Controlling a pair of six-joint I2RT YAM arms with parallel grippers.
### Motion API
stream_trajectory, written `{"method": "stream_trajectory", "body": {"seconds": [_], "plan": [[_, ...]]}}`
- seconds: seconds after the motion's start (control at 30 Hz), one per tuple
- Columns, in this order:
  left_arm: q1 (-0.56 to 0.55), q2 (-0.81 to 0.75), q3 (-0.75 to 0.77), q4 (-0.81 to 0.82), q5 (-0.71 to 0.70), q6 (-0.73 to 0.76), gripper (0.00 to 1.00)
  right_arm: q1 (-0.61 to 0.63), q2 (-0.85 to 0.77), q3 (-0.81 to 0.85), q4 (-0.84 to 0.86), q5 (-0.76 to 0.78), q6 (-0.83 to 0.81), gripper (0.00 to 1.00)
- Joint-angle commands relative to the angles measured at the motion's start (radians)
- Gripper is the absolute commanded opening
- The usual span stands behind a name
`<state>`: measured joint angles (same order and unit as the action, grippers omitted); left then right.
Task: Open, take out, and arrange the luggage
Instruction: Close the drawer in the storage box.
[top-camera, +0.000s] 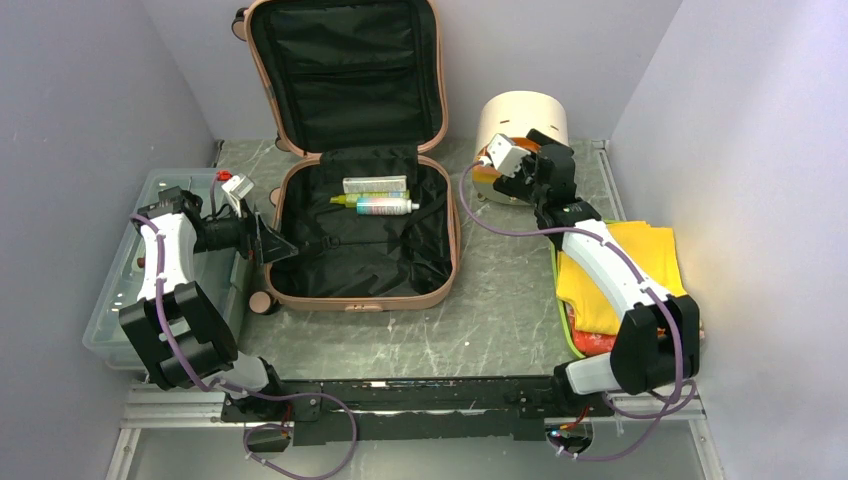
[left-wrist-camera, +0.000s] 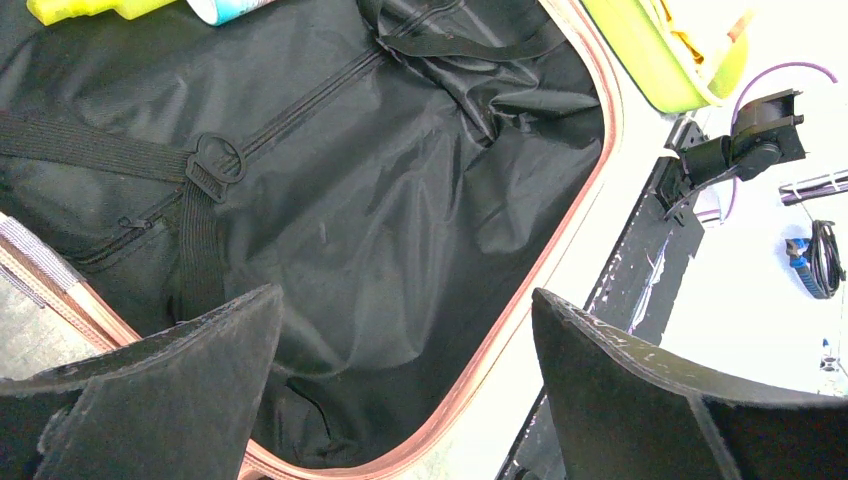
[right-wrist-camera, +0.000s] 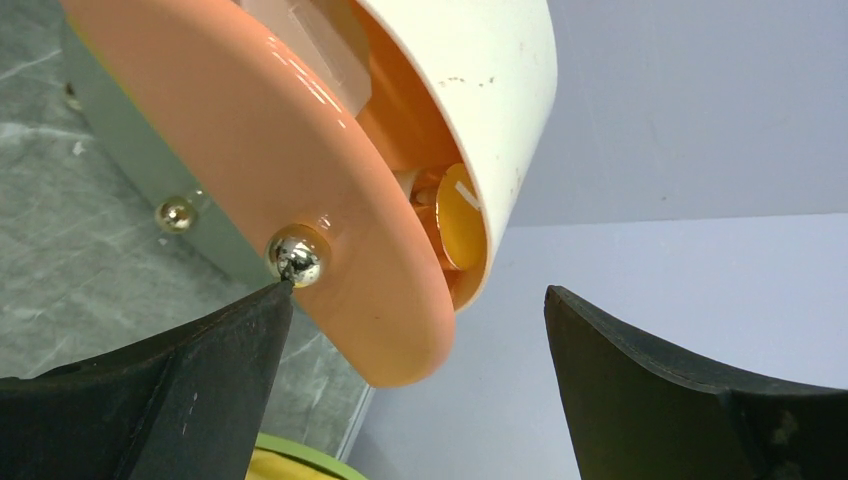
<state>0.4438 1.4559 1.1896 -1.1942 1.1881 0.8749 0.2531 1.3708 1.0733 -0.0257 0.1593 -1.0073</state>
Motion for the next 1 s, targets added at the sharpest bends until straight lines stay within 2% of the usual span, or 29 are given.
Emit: {"method": "stream_trajectory", "body": {"seconds": [0.0, 0.37, 0.63, 0.73, 0.87, 0.97], "plan": [[0.006, -0.005, 0.016, -0.014, 0.028, 0.015, 0.99, -0.002, 0.038, 0.071, 0.106, 0.080, 0.038, 1.00], [0.009, -0.003, 0.017, -0.015, 0.028, 0.015, 1.00, -0.003, 0.162, 0.146, 0.174, 0.184, 0.044, 1.00], [0.009, 0.004, 0.019, -0.018, 0.029, 0.019, 0.99, -0.003, 0.176, 0.159, 0.171, 0.198, 0.046, 1.00], [0.011, 0.006, 0.021, -0.024, 0.030, 0.023, 0.99, -0.003, 0.158, 0.171, 0.102, 0.196, 0.058, 1.00], [0.013, 0.002, 0.020, -0.023, 0.032, 0.024, 0.99, -0.005, 0.058, 0.164, -0.075, 0.104, 0.093, 1.00], [0.014, 0.004, 0.020, -0.023, 0.036, 0.027, 0.99, -0.013, -0.018, 0.161, -0.211, 0.010, 0.206, 1.00]]}}
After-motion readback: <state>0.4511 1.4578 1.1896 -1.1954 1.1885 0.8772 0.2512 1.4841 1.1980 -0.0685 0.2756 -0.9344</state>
